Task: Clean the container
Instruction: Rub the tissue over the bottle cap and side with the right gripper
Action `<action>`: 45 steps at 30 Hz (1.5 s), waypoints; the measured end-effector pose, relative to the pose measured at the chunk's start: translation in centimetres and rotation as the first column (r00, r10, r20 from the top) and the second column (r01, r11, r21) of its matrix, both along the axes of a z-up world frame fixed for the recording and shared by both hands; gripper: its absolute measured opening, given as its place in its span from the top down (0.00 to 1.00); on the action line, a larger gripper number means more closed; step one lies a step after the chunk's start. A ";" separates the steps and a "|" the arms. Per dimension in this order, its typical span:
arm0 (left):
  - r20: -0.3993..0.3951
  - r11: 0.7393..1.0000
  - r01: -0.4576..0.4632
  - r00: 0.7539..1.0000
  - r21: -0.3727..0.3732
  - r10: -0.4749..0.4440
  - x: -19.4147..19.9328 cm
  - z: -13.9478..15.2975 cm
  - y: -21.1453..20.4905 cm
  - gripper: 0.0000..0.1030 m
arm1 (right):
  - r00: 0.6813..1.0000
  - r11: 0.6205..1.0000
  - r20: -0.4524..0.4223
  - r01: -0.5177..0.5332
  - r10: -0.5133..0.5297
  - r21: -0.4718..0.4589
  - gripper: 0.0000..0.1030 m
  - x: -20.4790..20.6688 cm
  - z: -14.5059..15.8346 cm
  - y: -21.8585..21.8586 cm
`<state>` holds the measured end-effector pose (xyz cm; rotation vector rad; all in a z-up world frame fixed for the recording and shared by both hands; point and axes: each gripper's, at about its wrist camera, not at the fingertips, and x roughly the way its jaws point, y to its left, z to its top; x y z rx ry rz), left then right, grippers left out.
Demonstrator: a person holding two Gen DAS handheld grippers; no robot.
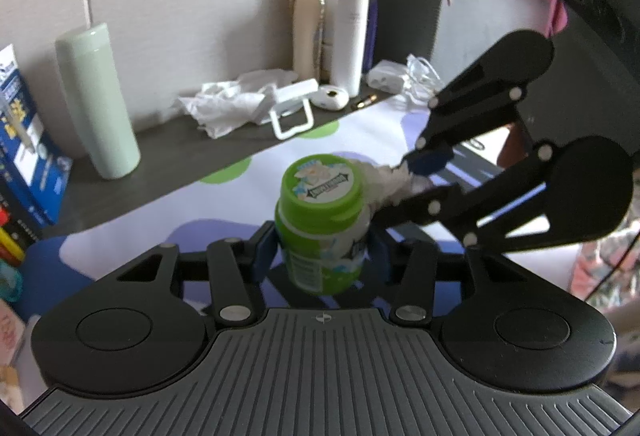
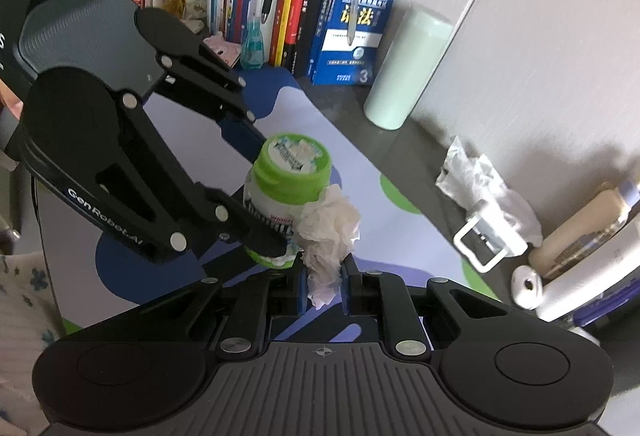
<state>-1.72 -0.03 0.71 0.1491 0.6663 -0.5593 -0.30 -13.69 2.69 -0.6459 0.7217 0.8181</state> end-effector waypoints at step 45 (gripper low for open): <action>-0.002 1.000 -0.027 1.000 -0.005 0.027 0.3 0.0 0.4 0.54 | 0.999 1.000 -0.046 0.022 -0.022 0.010 0.85 0.4 -1.8 0.1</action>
